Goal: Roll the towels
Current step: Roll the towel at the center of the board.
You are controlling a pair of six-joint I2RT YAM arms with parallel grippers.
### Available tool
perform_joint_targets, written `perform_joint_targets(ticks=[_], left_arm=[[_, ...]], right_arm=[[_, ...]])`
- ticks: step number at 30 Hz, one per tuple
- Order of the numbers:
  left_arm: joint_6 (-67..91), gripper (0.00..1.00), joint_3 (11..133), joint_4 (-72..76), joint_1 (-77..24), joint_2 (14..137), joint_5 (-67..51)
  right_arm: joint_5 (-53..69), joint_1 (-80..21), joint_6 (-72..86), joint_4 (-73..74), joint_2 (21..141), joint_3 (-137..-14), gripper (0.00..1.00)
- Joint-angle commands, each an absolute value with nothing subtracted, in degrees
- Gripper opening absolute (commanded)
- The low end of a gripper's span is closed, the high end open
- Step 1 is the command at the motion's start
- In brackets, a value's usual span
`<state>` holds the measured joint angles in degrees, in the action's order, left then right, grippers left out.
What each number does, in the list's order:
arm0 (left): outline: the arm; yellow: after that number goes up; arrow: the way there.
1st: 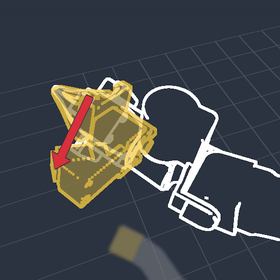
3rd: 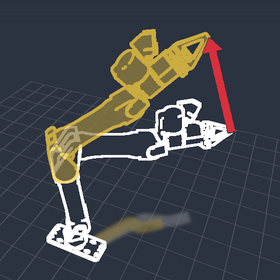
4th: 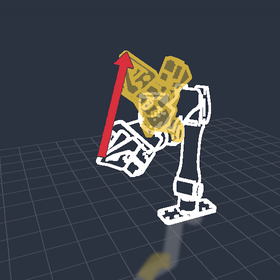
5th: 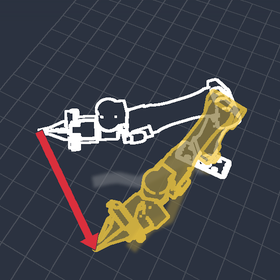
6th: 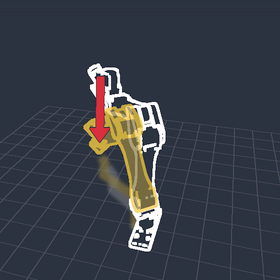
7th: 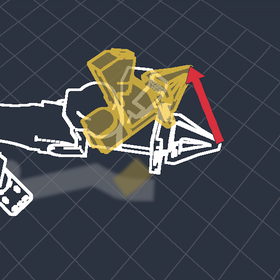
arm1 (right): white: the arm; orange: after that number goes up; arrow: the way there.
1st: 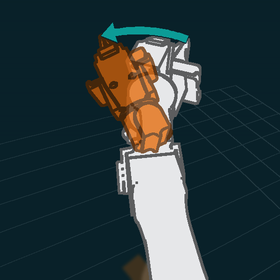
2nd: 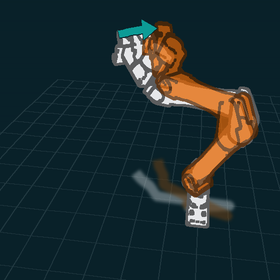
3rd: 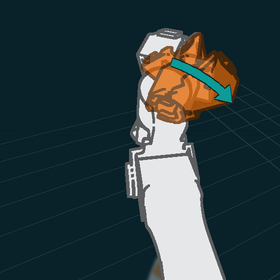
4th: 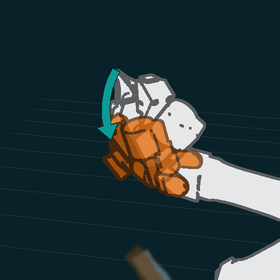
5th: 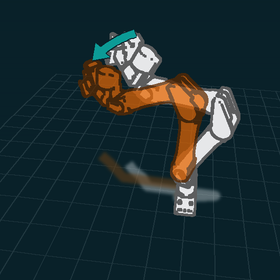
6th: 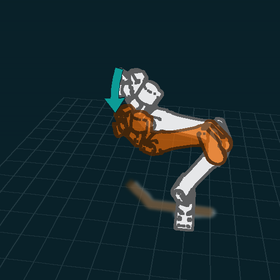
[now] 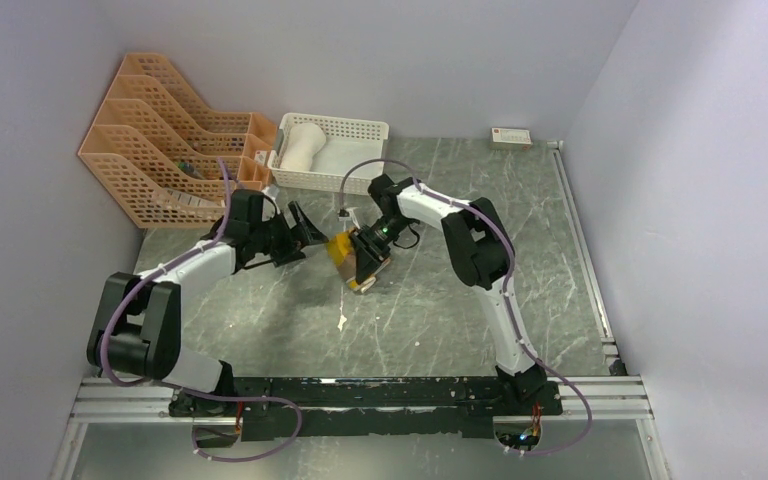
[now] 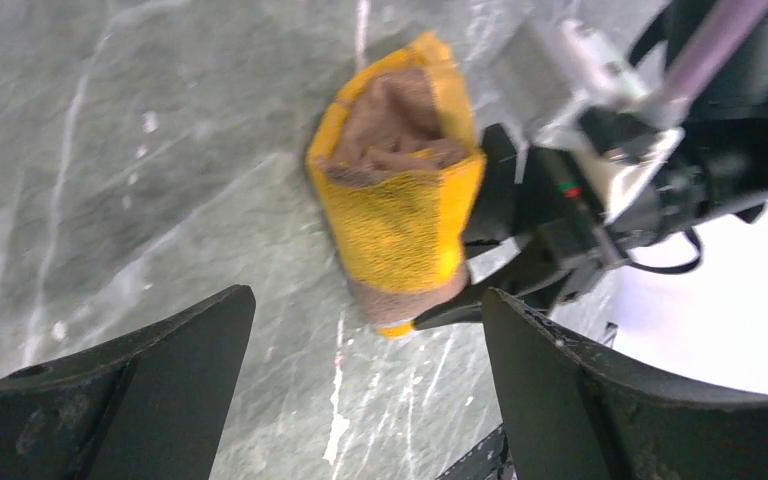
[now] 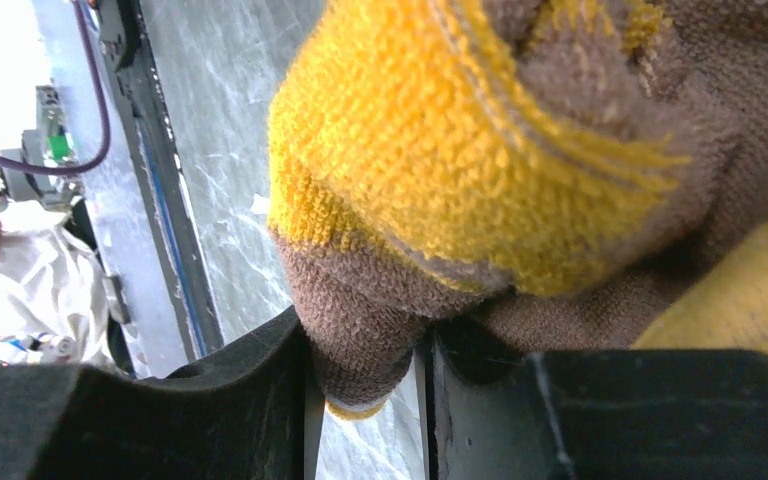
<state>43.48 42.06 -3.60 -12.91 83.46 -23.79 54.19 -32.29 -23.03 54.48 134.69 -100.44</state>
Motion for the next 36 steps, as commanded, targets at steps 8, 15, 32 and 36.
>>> perform_joint_targets(ticks=[8, 15, 32, 36], left_arm=[[49.5, 0.96, 48.4, 3.5, -12.6, 94.3, -37.5], [51.5, 0.93, 49.0, 6.1, -12.9, 96.8, -38.2], [39.6, 0.82, 57.9, -9.4, -20.6, 103.4, -23.6], [38.4, 0.7, 58.0, -10.9, -20.7, 104.0, -21.5]], right_arm=[[42.9, -33.0, -30.7, 58.9, 138.8, -102.8, 0.33], [43.3, -33.0, -30.3, 57.8, 138.3, -102.4, 0.33], [42.2, -33.0, -28.0, 56.6, 139.2, -103.3, 0.32], [42.0, -32.9, -27.3, 55.8, 138.6, -103.4, 0.35]])
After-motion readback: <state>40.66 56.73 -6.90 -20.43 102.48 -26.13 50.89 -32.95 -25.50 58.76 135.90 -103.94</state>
